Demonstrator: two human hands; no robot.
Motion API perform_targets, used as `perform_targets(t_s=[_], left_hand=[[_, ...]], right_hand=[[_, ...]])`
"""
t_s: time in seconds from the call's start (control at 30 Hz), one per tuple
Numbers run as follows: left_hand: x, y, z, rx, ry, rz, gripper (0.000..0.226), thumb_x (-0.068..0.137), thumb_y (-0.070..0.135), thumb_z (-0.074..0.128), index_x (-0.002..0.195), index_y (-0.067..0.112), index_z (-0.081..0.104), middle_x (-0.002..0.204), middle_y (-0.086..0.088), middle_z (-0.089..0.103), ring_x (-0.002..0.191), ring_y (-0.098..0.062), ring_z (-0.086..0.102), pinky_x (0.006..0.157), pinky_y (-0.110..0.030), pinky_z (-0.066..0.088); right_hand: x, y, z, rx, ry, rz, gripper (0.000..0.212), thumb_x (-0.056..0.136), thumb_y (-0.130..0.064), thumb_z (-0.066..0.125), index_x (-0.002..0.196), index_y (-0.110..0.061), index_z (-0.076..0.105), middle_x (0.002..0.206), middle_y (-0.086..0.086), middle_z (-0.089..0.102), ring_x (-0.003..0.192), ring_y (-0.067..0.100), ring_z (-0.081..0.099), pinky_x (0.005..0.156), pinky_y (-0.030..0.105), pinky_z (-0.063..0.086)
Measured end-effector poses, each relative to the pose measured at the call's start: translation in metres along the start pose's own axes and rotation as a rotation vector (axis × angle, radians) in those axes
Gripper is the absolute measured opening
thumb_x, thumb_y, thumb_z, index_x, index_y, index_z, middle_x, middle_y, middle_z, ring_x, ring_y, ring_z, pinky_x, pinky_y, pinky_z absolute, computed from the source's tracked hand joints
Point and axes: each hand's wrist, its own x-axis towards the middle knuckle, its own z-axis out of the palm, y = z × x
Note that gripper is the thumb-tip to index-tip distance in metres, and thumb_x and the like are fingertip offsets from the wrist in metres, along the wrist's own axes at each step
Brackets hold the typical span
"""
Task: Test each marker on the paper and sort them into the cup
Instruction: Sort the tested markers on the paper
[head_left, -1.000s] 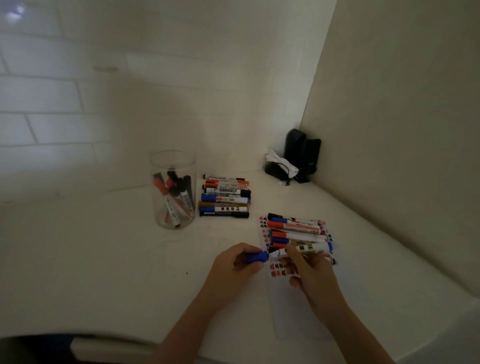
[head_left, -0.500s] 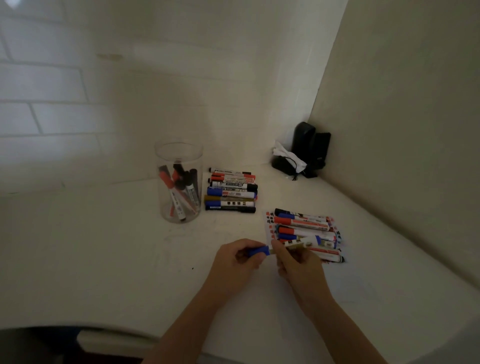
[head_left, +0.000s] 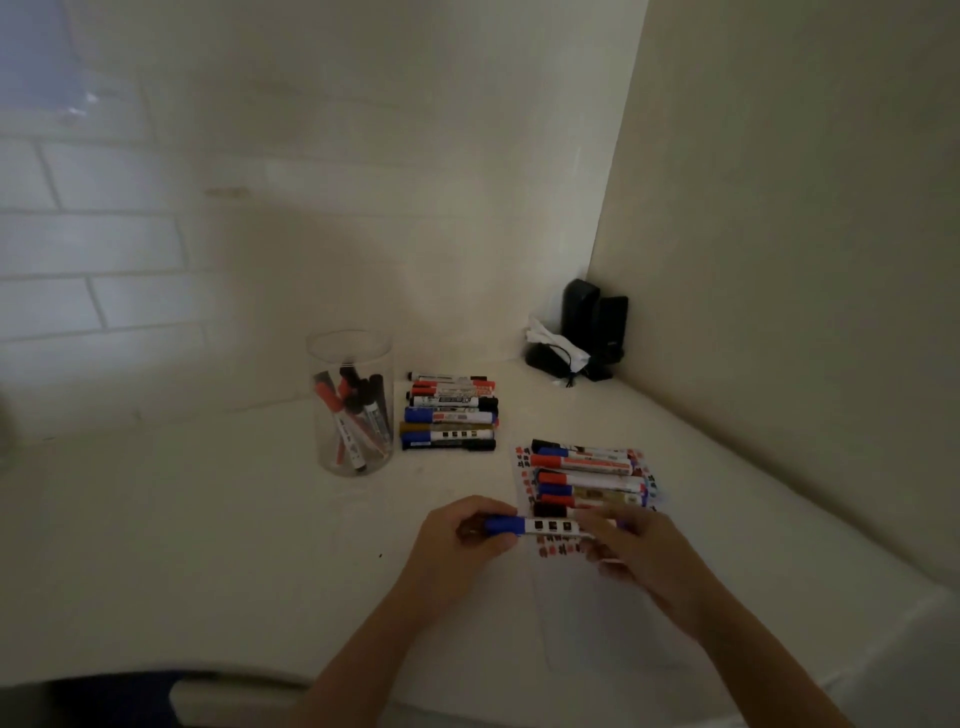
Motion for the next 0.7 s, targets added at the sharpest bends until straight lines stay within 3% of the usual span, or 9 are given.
perform_targets(t_s=[0.13, 0.23, 0.3, 0.37, 0.47, 0.6, 0.7], left_hand=[[0.01, 0.009, 0.007, 0.017, -0.056, 0.05, 0.03, 0.079, 0.009, 0.074, 0.099, 0.029, 0.066, 0.095, 0.012, 0.069, 0.09, -0.003, 0.066, 0.082, -0.018, 0.052], [0.017, 0.013, 0.018, 0.157, -0.031, 0.04, 0.046, 0.081, 0.026, 0.074, 0.118, 0.038, 0.05, 0.105, 0.022, 0.062, 0.099, 0.007, 0.058, 0.085, -0.01, 0.042], [0.013, 0.012, 0.022, 0.323, -0.078, -0.001, 0.056, 0.08, 0.041, 0.072, 0.126, 0.042, 0.04, 0.115, 0.026, 0.052, 0.105, 0.007, 0.048, 0.086, -0.01, 0.033], [0.004, 0.005, 0.028, 0.494, -0.139, -0.033, 0.062, 0.079, 0.055, 0.066, 0.132, 0.039, 0.037, 0.124, 0.02, 0.047, 0.113, 0.001, 0.042, 0.095, -0.017, 0.031], [-0.002, -0.001, 0.037, 0.655, -0.116, 0.008, 0.067, 0.081, 0.062, 0.057, 0.137, 0.032, 0.035, 0.133, 0.016, 0.043, 0.124, -0.003, 0.037, 0.109, -0.023, 0.021], [0.002, -0.006, 0.034, 0.649, -0.124, -0.017, 0.067, 0.082, 0.063, 0.055, 0.137, 0.033, 0.034, 0.135, 0.016, 0.043, 0.126, -0.004, 0.037, 0.111, -0.026, 0.018], [0.006, -0.007, 0.028, 0.779, -0.172, -0.038, 0.065, 0.083, 0.066, 0.049, 0.138, 0.035, 0.033, 0.139, 0.015, 0.041, 0.131, -0.007, 0.033, 0.114, -0.033, 0.011]], right_hand=[[0.002, -0.004, -0.013, -0.594, -0.18, -0.173, 0.014, 0.094, -0.029, 0.057, 0.087, -0.029, 0.069, 0.079, -0.004, 0.07, 0.069, 0.004, 0.064, 0.064, 0.017, 0.051], [0.013, -0.009, -0.023, -0.859, -0.093, -0.296, 0.013, 0.095, -0.036, 0.053, 0.096, -0.032, 0.066, 0.088, -0.01, 0.063, 0.081, 0.008, 0.061, 0.068, 0.016, 0.044], [0.03, -0.008, -0.038, -0.877, 0.135, -0.32, 0.021, 0.093, -0.035, 0.057, 0.109, -0.027, 0.065, 0.098, -0.006, 0.059, 0.087, 0.011, 0.057, 0.072, 0.017, 0.044], [0.056, -0.004, -0.053, -0.906, 0.326, -0.317, 0.025, 0.091, -0.038, 0.059, 0.113, -0.029, 0.065, 0.108, 0.001, 0.06, 0.095, 0.016, 0.055, 0.083, 0.032, 0.048], [0.09, 0.001, -0.06, -0.974, 0.323, -0.239, 0.025, 0.086, -0.05, 0.055, 0.107, -0.04, 0.065, 0.11, 0.001, 0.061, 0.1, 0.021, 0.054, 0.088, 0.047, 0.047], [0.106, -0.004, -0.04, -1.0, 0.324, -0.158, 0.026, 0.088, -0.051, 0.058, 0.112, -0.042, 0.063, 0.116, 0.003, 0.052, 0.114, 0.028, 0.044, 0.093, 0.045, 0.037], [0.108, -0.004, -0.029, -1.067, 0.306, -0.118, 0.032, 0.089, -0.053, 0.055, 0.119, -0.042, 0.059, 0.122, 0.004, 0.05, 0.117, 0.028, 0.041, 0.093, 0.044, 0.033]])
